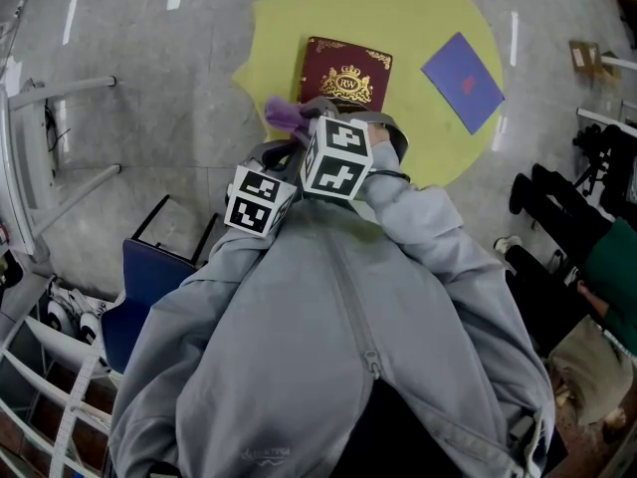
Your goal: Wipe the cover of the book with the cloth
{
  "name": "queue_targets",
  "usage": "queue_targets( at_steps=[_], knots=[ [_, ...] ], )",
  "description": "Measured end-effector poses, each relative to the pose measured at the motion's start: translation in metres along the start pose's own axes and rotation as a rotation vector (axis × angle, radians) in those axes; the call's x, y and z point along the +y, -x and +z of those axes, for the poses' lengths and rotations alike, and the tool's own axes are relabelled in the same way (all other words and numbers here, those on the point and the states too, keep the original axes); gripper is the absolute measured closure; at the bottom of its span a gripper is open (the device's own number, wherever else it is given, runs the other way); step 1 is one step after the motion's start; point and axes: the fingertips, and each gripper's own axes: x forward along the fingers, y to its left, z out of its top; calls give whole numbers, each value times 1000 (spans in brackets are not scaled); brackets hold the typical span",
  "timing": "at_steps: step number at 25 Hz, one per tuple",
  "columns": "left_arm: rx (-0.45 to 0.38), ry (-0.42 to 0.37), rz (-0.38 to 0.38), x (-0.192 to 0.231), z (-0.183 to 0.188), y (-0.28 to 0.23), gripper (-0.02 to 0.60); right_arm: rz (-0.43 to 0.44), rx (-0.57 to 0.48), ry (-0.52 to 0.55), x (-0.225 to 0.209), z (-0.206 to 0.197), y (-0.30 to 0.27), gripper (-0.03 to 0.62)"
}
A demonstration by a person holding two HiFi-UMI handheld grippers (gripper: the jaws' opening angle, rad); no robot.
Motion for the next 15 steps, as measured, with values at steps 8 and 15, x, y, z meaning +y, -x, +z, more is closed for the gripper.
queue_targets(
  at_steps=[8, 15],
  knots=[
    [-8, 3, -1, 0, 0, 1, 565, 0, -17, -7, 1, -2, 1, 510],
    [-13, 2, -3, 0, 0, 1, 565, -8, -8, -23, 1, -16, 7, 510]
  ],
)
